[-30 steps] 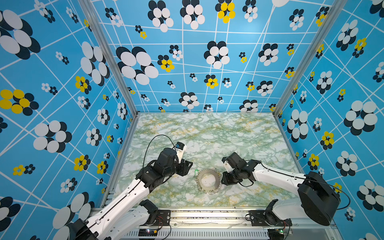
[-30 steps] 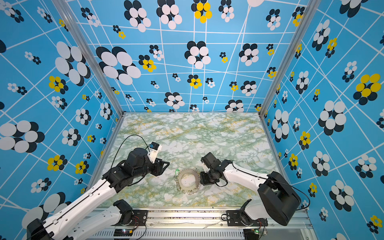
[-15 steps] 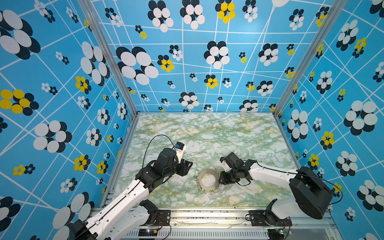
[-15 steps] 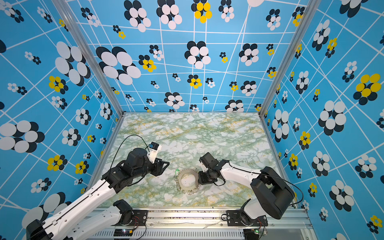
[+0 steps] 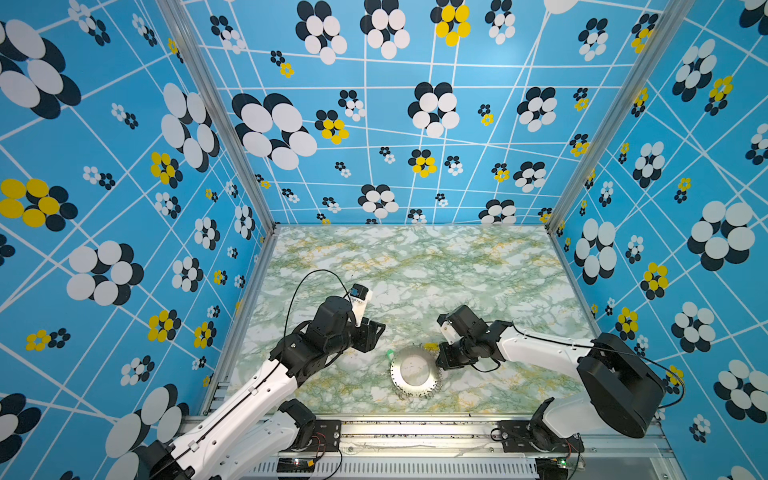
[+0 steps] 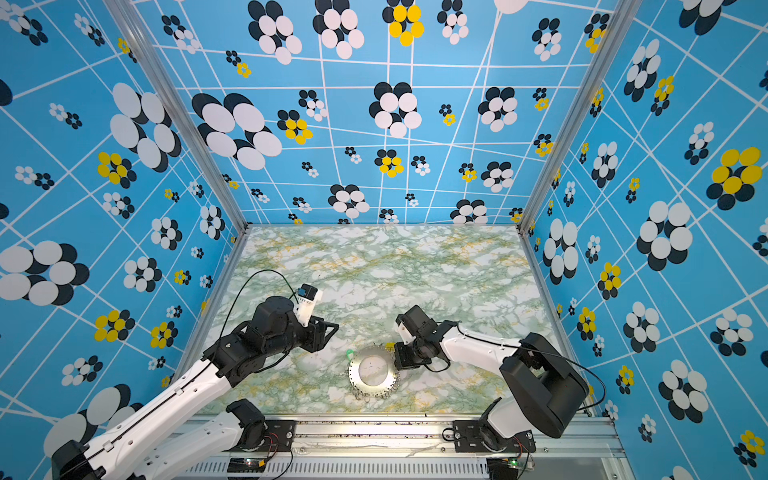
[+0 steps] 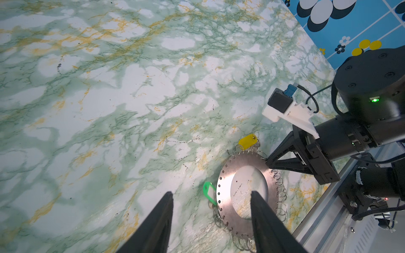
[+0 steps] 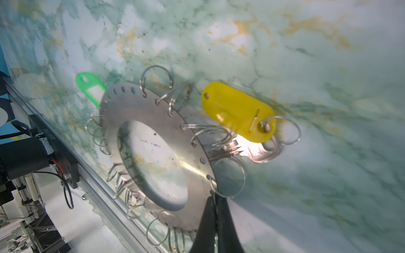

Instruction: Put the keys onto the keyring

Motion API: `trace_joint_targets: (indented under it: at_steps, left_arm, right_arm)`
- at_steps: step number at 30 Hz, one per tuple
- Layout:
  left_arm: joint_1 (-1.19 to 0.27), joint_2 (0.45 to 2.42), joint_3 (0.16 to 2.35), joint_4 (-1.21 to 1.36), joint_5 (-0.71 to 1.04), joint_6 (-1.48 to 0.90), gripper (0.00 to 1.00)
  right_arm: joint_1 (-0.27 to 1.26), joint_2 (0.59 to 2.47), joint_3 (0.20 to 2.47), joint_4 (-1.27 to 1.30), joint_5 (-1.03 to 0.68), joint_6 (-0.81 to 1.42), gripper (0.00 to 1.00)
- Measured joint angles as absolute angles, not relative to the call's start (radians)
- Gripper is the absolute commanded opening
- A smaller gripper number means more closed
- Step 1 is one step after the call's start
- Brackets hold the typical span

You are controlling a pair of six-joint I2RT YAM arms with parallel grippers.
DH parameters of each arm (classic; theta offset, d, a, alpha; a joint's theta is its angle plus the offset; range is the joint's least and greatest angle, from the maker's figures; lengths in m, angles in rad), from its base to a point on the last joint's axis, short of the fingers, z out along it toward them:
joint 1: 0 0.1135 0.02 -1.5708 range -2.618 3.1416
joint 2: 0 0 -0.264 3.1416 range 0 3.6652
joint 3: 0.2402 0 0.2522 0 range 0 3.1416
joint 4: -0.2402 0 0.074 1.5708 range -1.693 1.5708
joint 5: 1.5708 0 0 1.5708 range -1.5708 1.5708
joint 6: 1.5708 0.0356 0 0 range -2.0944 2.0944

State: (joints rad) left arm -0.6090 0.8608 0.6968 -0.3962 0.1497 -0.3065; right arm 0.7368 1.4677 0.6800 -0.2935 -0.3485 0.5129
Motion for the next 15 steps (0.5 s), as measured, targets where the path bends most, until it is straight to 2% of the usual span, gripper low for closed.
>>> trace_joint_targets:
  at_steps: [8, 15]
  left_arm:
    - [-0.622, 0.854, 0.704, -0.395, 0.150, -0.300, 0.58]
    - [-0.662, 0.857, 0.737, -0.374, 0.208, -0.259, 0.60]
  right_arm:
    - [0.737, 1.327, 0.707, -0.358, -0.339, 0.495, 0.00]
    - [0.746, 1.190, 0.834, -0.419, -0.304, 0.401, 0.00]
